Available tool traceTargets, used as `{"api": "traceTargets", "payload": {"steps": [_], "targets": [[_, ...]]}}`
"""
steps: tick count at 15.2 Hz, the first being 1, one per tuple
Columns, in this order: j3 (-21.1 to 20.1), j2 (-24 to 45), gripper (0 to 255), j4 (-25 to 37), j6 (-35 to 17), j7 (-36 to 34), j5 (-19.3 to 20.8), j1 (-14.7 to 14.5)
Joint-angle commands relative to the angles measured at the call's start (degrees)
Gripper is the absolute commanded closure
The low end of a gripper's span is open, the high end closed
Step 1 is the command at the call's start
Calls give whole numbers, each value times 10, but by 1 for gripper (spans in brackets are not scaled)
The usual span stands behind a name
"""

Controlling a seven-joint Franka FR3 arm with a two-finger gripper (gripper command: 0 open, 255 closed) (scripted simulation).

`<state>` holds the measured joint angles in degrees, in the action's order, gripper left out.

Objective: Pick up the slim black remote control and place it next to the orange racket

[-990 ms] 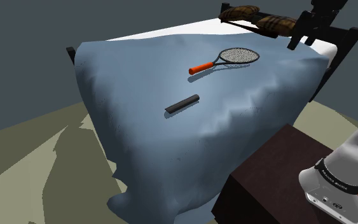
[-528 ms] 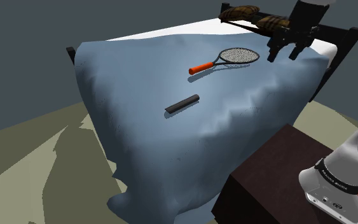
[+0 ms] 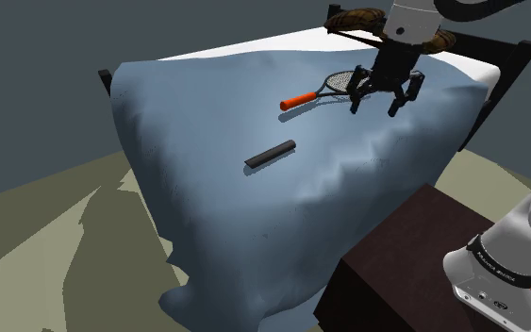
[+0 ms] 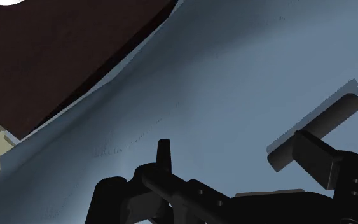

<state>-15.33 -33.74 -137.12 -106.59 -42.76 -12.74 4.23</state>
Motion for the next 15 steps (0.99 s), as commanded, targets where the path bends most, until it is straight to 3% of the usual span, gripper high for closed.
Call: {"api": "traceTargets", "payload": {"steps": [1,8,15], "targets": [[-24,36,0,8,-29,-56,-14,7],[-98,181,0,61,-124,-244,-27,36],[-137,350,0,148,-208,-440,19,49]]}}
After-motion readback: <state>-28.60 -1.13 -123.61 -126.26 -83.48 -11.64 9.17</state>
